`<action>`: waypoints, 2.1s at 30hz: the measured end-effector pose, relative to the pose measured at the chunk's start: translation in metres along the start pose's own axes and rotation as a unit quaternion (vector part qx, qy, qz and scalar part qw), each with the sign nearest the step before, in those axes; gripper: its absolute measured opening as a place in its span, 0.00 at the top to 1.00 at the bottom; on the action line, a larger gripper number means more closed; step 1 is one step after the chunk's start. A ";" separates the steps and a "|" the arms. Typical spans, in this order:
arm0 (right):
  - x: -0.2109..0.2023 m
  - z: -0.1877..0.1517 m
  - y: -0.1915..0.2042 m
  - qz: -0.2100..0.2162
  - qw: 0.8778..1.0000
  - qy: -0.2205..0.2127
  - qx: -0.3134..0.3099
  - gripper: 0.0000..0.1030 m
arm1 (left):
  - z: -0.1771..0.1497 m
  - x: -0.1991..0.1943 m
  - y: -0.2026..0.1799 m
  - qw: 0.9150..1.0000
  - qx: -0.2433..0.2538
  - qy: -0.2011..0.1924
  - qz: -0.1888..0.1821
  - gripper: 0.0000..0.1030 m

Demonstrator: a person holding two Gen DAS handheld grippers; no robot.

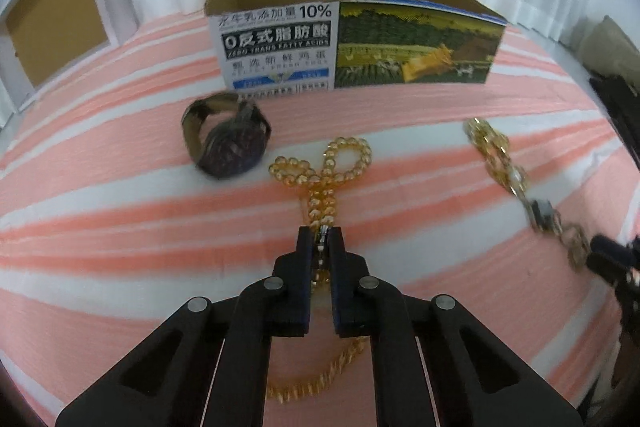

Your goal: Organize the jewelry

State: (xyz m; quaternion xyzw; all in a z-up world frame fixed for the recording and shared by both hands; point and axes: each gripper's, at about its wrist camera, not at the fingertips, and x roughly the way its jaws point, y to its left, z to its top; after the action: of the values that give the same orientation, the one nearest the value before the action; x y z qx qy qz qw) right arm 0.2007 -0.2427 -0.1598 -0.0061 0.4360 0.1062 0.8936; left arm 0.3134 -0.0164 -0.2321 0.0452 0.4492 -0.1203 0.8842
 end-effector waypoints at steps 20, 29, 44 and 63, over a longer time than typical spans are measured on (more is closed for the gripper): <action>0.020 0.026 0.025 0.026 0.999 0.018 -0.037 0.95 | -0.059 -0.044 0.002 0.999 -0.040 -0.009 -0.032 0.94; -0.040 0.010 0.030 0.058 0.997 -0.033 -0.044 0.97 | -0.061 -0.046 0.002 0.999 -0.042 -0.011 -0.029 0.94; 0.027 0.027 0.043 0.048 0.998 0.018 -0.038 0.38 | -0.060 -0.046 0.002 0.999 -0.043 -0.012 -0.026 0.92; -0.062 0.050 0.008 0.056 0.996 -0.068 -0.026 0.69 | -0.061 -0.046 0.000 0.998 -0.052 -0.014 -0.029 0.90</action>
State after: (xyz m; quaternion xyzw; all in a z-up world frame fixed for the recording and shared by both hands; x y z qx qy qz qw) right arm 0.2007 -0.2412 -0.0801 0.0020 0.3710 0.1676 0.9134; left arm 0.2399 0.0034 -0.2314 -0.0159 0.4440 -0.1231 0.8874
